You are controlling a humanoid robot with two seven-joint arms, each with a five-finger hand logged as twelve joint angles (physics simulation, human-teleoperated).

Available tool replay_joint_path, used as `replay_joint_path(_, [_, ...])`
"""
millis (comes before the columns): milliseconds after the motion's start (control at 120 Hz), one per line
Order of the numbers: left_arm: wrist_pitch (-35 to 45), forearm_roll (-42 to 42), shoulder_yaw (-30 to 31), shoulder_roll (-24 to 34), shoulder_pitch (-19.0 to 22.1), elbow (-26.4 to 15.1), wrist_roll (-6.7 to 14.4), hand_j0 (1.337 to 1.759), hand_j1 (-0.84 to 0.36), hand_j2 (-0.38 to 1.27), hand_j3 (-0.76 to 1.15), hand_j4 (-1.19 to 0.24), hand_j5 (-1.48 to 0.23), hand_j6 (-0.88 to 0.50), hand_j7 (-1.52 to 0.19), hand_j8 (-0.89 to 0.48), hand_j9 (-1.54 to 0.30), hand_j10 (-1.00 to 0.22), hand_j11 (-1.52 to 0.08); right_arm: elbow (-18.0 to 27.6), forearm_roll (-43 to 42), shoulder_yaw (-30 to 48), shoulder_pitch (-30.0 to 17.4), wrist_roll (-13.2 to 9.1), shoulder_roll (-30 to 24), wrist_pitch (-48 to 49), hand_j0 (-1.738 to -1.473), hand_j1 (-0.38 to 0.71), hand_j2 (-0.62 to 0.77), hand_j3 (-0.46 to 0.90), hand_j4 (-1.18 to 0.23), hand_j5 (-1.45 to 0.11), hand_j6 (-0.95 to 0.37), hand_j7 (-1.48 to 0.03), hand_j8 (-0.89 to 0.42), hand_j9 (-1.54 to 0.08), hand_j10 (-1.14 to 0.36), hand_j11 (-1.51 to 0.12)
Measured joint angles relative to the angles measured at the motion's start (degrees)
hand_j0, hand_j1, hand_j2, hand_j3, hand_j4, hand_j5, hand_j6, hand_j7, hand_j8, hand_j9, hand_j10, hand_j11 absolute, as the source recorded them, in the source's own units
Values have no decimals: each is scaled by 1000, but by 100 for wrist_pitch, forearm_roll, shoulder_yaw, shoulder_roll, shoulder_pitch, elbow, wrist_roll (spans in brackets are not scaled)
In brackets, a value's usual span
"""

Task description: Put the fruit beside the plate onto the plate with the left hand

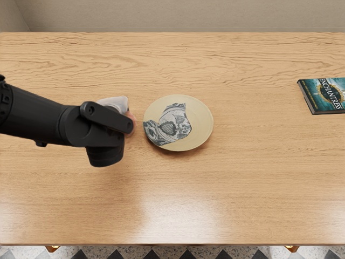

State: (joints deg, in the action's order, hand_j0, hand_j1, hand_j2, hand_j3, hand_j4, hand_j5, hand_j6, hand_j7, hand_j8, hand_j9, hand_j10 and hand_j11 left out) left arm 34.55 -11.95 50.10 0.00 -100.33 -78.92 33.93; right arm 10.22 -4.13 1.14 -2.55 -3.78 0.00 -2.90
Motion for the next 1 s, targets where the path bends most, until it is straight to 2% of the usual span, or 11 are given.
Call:
replay_joint_path(83, [2,32,9,0,-93,-49,-5,1645,-143,204,0,-351,-1160,-296,-1154,-467,-1145,-797,-1155,1,0,0,0,0,0,0,-1658,-318,-5,0,-26,-34,-27,-34,-26,-34,-26,-34])
replay_joint_path(175, [-4,72,14,0,-208,-79,-6,1646,-207,473,0,-352,-1183,-301,-1175,-483,-1161,-812,-1171,1,0,0,0,0,0,0,-1658,-318,-5,0,-27,-34,-27,-34,-27,-34,-26,-34])
replay_joint_path(225, [-8,113,21,0,-315,-109,-4,1647,-148,356,0,-355,-1184,-332,-1177,-514,-1164,-820,-1173,1,0,0,0,0,0,0,-1658,-318,-5,0,-26,-34,-27,-34,-26,-34,-26,-34])
replay_joint_path(325, [-108,222,33,0,-485,-173,6,1648,-190,416,0,-318,-1240,-299,-1185,-501,-1167,-833,-1174,1,0,0,0,0,0,0,-1658,-318,-5,0,-26,-34,-26,-34,-26,-34,-26,-34])
replay_joint_path(383, [-238,288,37,0,-583,-204,8,1649,-253,548,0,-273,-1268,-282,-1185,-483,-1167,-838,-1173,1,0,0,0,0,0,0,-1658,-318,-5,0,-26,-34,-26,-34,-26,-34,-26,-34])
replay_joint_path(567, [-624,535,41,0,-934,-251,12,1649,-299,609,0,-259,-1294,-255,-1182,-492,-1170,-848,-1174,-1,0,0,0,0,0,0,-1658,-318,-5,0,-26,-34,-26,-34,-26,-34,-26,-34])
replay_joint_path(575, [-630,542,40,0,-947,-255,12,1649,-298,614,0,-266,-1280,-307,-1182,-492,-1171,-848,-1175,0,0,0,0,0,0,0,-1658,-318,-5,0,-26,-34,-26,-34,-26,-34,-26,-34])
replay_joint_path(725, [-766,606,5,0,-1078,-307,7,1649,-330,747,0,-336,-1246,-304,-1179,-560,-1175,-849,-1179,1,0,0,0,0,0,0,-1658,-318,-5,0,-26,-34,-26,-34,-26,-34,-26,-34])
replay_joint_path(833, [-783,697,-31,16,-1282,-349,1,1651,-360,882,0,-430,-1206,-391,-1171,-632,-1169,-852,-1174,1,0,0,0,0,0,0,-1658,-318,-5,0,-26,-34,-27,-34,-26,-34,-26,-34])
replay_joint_path(917, [-811,749,-103,26,-1384,-383,4,1653,-389,872,0,-427,-1198,-370,-1163,-709,-1162,-857,-1166,1,0,0,0,0,0,0,-1658,-318,-5,0,-26,-34,-26,-34,-26,-34,-26,-34])
replay_joint_path(1000, [-822,779,-212,22,-1517,-435,6,1654,-393,737,0,-417,-1195,-336,-1157,-761,-1157,-860,-1160,2,0,0,0,0,0,0,-1658,-318,-5,0,-26,-34,-26,-34,-26,-34,-26,-34])
